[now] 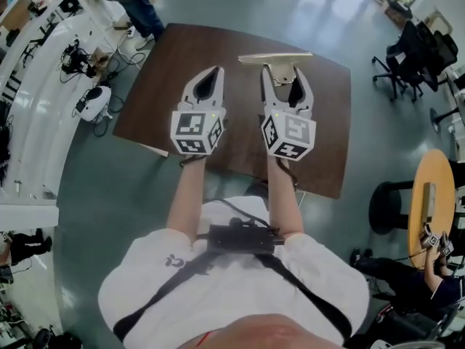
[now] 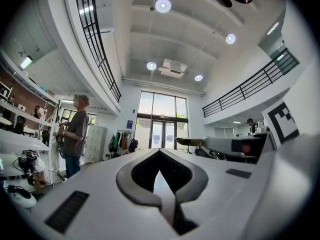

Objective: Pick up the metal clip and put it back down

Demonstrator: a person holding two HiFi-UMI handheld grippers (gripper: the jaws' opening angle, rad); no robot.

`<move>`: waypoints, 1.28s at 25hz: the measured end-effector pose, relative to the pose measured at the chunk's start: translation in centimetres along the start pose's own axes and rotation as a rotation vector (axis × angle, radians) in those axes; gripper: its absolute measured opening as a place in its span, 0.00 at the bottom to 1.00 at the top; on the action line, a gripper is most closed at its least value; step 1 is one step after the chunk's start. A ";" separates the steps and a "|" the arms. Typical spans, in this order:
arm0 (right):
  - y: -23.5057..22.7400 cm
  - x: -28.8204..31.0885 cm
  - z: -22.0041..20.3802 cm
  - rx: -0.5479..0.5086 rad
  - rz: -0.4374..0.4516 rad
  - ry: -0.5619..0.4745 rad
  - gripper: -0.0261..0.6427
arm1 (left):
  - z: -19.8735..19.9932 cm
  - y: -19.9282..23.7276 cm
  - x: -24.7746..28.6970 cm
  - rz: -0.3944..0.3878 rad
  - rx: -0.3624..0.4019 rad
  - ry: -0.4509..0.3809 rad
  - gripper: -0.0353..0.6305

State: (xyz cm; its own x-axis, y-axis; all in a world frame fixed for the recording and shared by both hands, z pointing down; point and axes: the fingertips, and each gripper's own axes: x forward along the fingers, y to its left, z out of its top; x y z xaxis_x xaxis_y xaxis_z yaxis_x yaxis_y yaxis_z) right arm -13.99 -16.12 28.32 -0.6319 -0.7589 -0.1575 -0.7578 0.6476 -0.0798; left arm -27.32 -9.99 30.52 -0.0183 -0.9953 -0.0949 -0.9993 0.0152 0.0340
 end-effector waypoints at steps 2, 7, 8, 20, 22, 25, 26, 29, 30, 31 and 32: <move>0.5 0.5 -0.6 0.001 0.014 0.008 0.48 | -0.2 0.6 -0.3 0.011 0.000 -0.002 0.05; 0.8 2.8 -2.9 -0.002 0.031 0.050 0.48 | -1.0 1.9 -0.3 0.037 0.000 0.014 0.05; 0.8 3.4 -3.6 0.003 0.034 0.064 0.48 | -1.2 2.3 -0.2 0.044 0.000 0.019 0.05; -1.7 10.8 -15.7 0.026 0.066 0.310 0.48 | -7.5 5.5 5.1 0.121 -0.060 0.148 0.05; -2.3 12.1 -18.3 0.031 0.070 0.349 0.48 | -9.2 5.8 6.0 0.128 -0.071 0.170 0.05; -3.1 14.0 -21.9 0.029 0.069 0.413 0.48 | -11.9 6.7 7.3 0.145 -0.092 0.213 0.05; -3.4 14.2 -23.4 0.029 0.068 0.441 0.48 | -12.8 7.0 7.4 0.152 -0.101 0.231 0.05; -3.8 13.9 -27.9 0.032 0.047 0.522 0.48 | -15.8 7.5 7.2 0.161 -0.127 0.282 0.05; -3.8 13.5 -29.4 0.034 0.036 0.549 0.48 | -16.7 7.6 6.9 0.163 -0.137 0.299 0.05; -3.9 13.1 -30.9 0.037 0.026 0.579 0.48 | -17.5 7.8 6.7 0.165 -0.149 0.315 0.05; -4.0 12.6 -32.5 0.039 0.017 0.611 0.48 | -18.3 7.9 6.6 0.166 -0.161 0.328 0.05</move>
State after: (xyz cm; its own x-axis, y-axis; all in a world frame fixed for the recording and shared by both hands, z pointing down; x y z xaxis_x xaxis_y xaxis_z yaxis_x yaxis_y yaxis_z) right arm -24.24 -30.51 58.63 -0.6312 -0.6433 0.4333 -0.7479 0.6528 -0.1203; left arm -34.70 -18.16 48.38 -0.1417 -0.9586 0.2471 -0.9654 0.1891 0.1797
